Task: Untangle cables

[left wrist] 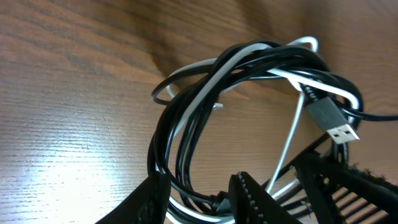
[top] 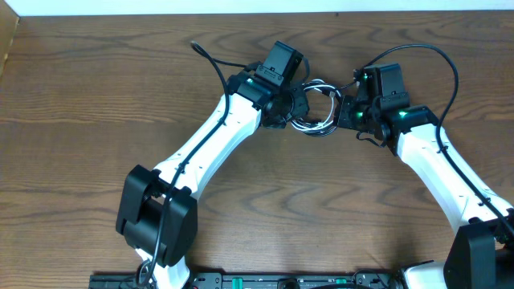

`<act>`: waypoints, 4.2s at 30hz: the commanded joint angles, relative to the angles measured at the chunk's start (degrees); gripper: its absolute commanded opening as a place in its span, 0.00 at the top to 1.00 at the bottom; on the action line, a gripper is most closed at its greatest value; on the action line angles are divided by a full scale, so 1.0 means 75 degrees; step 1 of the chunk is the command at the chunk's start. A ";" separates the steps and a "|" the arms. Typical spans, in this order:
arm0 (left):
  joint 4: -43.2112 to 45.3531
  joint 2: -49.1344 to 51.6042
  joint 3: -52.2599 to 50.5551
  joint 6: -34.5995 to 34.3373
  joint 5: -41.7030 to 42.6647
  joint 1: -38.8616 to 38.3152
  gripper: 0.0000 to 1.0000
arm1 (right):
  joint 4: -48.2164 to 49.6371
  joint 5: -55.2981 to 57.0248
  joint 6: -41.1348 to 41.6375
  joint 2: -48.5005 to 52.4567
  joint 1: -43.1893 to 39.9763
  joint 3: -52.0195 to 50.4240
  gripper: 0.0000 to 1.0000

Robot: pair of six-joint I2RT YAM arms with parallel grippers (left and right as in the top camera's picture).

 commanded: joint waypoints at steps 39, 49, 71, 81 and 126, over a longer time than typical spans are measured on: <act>0.0557 0.1652 -0.0117 -0.0294 0.1093 -0.0274 0.93 | -0.0096 0.0058 0.0111 -0.0064 0.0038 0.0070 0.99; -0.0111 0.1131 -0.0114 0.1081 0.0825 0.0353 0.92 | -0.0090 0.0090 0.0105 -0.0064 -0.0012 0.0070 0.99; -0.0985 -0.0414 -0.0114 0.5732 0.1751 0.0393 0.67 | 0.0082 -0.4191 -0.1999 -0.0064 -0.0906 0.0070 0.99; -0.0976 -0.0405 -0.0117 0.4785 0.0720 0.0810 0.56 | -0.0624 -0.5190 -0.3136 -0.0064 -0.1478 0.0070 0.99; -0.0417 0.0933 -0.0143 0.4170 0.1833 0.0726 0.93 | -0.0609 -0.5304 -0.3153 -0.0064 -0.1478 0.0070 0.99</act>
